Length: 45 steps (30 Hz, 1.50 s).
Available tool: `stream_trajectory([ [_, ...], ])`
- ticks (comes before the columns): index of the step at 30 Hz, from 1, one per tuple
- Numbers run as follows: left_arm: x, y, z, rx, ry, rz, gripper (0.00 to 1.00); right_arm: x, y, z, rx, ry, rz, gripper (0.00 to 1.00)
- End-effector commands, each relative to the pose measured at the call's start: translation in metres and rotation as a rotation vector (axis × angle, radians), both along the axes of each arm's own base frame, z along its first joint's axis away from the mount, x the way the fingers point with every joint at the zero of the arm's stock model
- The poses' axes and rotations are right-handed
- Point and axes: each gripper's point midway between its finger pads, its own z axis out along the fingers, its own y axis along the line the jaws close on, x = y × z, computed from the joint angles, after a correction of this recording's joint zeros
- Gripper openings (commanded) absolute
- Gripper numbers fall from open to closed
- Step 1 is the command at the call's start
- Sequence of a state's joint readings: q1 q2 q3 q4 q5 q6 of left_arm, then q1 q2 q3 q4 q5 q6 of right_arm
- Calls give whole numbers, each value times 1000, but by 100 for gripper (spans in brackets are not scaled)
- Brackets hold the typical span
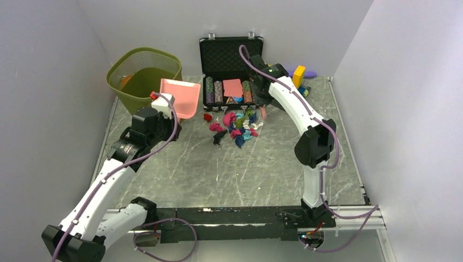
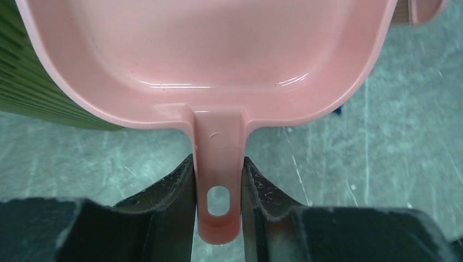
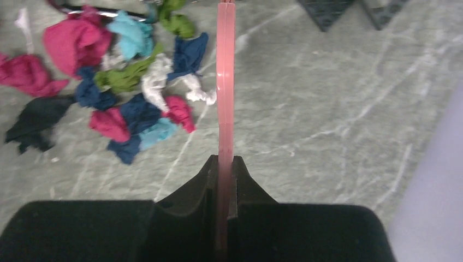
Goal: Sweep away the paper scraps from the table
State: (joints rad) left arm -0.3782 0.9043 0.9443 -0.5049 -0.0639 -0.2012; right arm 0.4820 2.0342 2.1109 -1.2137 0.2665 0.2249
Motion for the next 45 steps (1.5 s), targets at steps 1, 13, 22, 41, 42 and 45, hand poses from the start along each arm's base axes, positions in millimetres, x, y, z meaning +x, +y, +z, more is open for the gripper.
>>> stream_trajectory([
  [1, -20, -29, -1, -78, 105, -157, 0, 17, -40, 21, -204, -119, -105, 0],
  [13, -94, -78, -89, 142, 591, -420, 0, 24, -21, -37, -215, 18, 36, 0],
  [22, -122, -86, -139, 236, 846, -508, 0, -14, 26, -68, -166, 154, 282, 0],
  [41, -93, -90, -168, 421, 1009, -475, 0, -39, 25, -70, -166, 200, 271, 0],
  [42, -90, -90, -170, 432, 1014, -471, 0, -43, 31, -73, -148, 209, 296, 0],
  [45, -82, -89, -179, 479, 1032, -457, 0, -55, 51, -80, -82, 237, 365, 0],
])
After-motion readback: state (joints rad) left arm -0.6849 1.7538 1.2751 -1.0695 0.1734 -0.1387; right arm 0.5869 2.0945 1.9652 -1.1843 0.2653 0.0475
